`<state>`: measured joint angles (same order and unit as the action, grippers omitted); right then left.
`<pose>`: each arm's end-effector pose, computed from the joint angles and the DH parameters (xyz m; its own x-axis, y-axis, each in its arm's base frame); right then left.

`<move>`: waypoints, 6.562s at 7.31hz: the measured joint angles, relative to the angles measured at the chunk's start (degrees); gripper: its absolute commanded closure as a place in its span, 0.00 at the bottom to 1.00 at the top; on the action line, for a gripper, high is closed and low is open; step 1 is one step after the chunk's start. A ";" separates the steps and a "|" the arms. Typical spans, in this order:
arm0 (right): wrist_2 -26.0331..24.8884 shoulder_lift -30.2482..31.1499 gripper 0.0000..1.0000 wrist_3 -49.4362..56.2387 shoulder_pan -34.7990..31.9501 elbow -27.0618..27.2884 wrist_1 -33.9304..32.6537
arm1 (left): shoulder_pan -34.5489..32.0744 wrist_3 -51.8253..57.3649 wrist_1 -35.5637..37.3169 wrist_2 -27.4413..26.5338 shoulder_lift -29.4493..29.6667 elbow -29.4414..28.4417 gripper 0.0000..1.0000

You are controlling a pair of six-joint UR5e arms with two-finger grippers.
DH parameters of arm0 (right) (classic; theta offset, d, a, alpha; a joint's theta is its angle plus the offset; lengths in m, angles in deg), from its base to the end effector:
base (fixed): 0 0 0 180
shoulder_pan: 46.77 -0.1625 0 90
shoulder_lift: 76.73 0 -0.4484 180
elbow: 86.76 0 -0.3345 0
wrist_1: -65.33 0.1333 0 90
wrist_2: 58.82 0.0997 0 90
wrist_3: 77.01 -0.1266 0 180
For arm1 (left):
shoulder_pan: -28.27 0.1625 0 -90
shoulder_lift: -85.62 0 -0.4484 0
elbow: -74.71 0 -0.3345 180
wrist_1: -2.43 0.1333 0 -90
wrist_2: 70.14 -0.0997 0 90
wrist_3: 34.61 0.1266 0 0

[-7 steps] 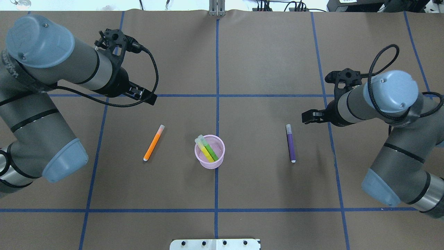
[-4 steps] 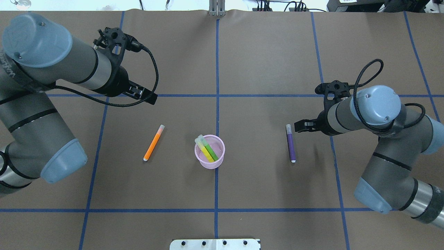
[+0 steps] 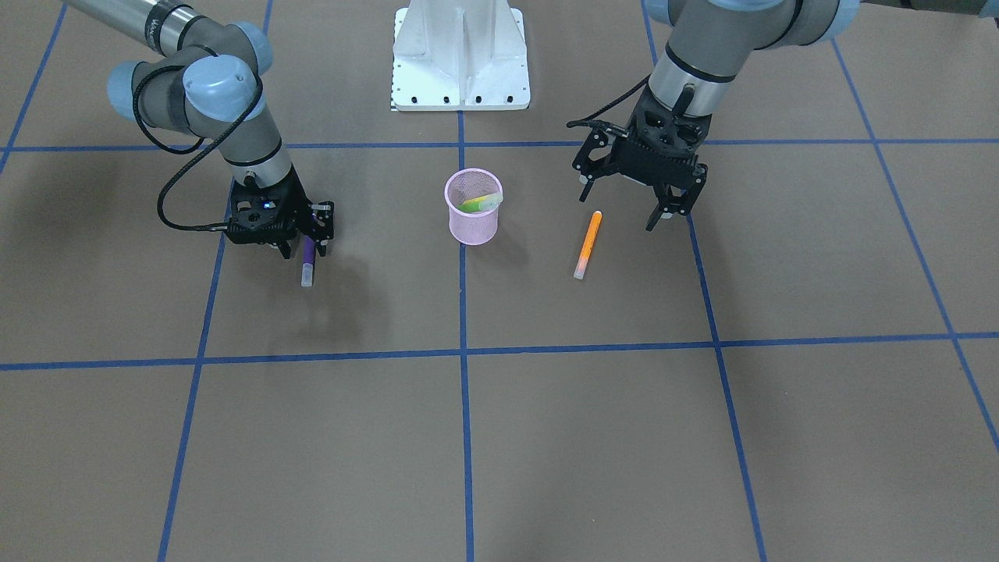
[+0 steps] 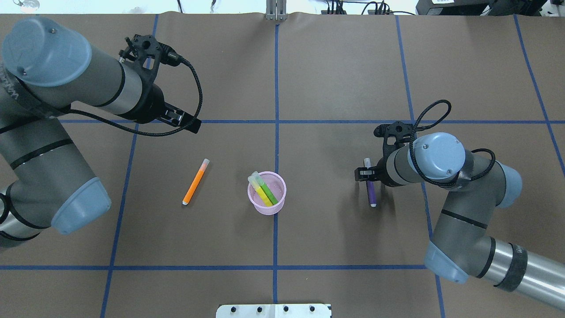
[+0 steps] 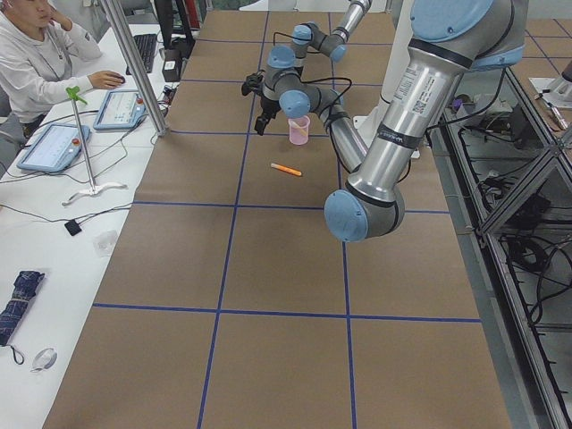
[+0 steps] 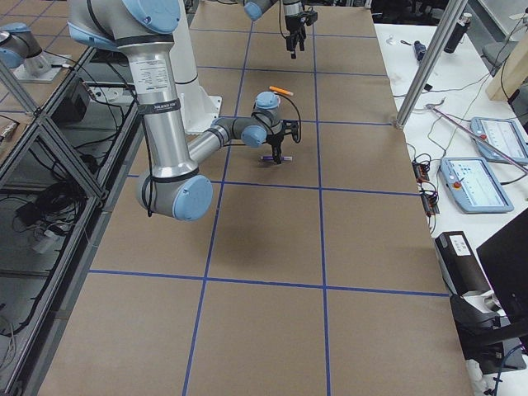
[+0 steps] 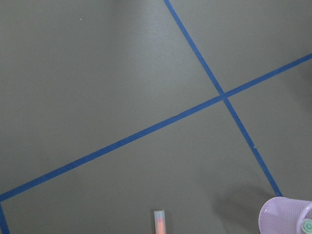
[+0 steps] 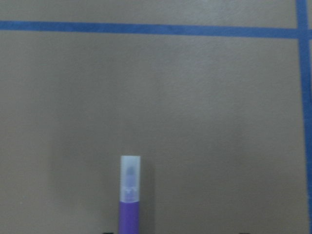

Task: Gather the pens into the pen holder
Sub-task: 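Lower the right gripper onto the purple marker and grasp it, then carry the purple marker with the right gripper into the pink cup, then release the purple marker, withdraw right gripper while left gripper nears orange marker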

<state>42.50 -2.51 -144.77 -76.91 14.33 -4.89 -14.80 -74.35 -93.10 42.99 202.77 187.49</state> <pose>-0.4463 -0.3845 0.4555 0.6891 -0.0290 0.7241 -0.1168 0.9817 0.1505 0.3611 -0.4519 0.2894 0.5659 0.4390 -0.6979 -0.0681 0.8685 0.4910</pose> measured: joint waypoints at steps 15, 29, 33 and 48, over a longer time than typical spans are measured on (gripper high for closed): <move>-26.98 -6.52 1.00 -0.47 4.57 8.48 -0.07 | 0.33 2.04 -0.09 0.14 -0.25 -0.65 0.00; -51.82 -10.11 0.93 29.13 23.67 -1.72 36.09 | 0.44 2.74 -0.18 0.69 -0.40 -1.81 0.00; -51.81 -11.57 0.01 29.04 23.81 -3.35 36.11 | 0.44 2.74 -0.18 0.70 -0.43 -1.85 0.00; 16.62 -8.03 0.01 20.40 -23.39 2.13 -5.64 | 8.74 -5.82 -10.40 -6.80 -0.18 -15.78 0.08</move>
<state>59.12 -10.53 -124.37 -100.30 16.46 -10.53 -6.07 -80.17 -103.51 36.19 202.59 171.71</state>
